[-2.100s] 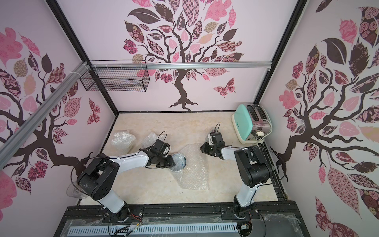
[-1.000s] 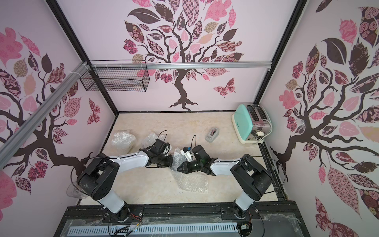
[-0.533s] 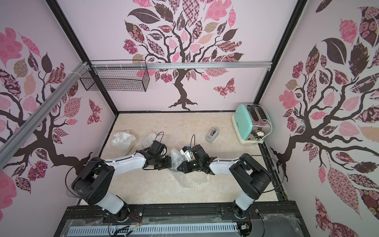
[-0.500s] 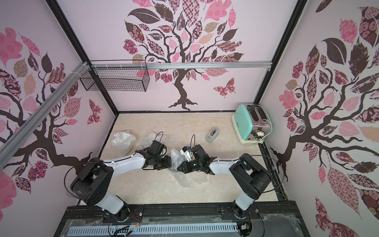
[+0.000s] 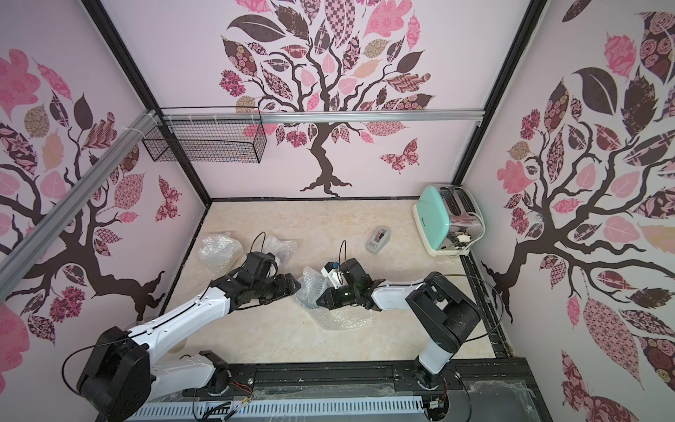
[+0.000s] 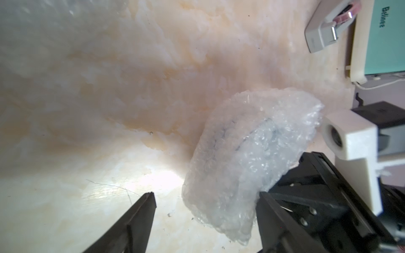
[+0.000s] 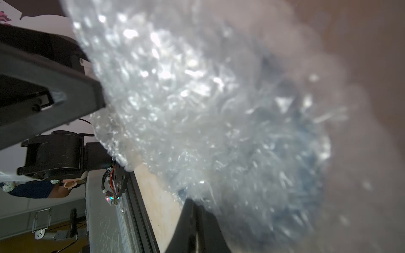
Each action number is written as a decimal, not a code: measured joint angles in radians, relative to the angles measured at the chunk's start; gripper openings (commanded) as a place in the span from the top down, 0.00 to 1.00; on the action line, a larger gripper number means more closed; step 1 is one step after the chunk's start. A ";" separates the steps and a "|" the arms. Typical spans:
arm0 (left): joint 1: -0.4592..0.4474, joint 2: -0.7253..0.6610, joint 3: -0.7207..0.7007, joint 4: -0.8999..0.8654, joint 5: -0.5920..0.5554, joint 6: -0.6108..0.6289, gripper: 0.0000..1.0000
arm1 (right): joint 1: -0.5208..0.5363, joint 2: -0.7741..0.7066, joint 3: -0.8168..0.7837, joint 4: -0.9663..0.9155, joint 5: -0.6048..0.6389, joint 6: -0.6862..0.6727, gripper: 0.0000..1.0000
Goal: Wrap bowls in bubble wrap
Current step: Wrap the bowl in bubble wrap.
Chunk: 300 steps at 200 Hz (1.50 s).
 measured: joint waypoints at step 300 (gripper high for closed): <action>-0.053 0.397 0.174 0.082 -0.022 0.095 0.74 | 0.002 -0.251 0.057 -0.253 0.154 -0.083 0.36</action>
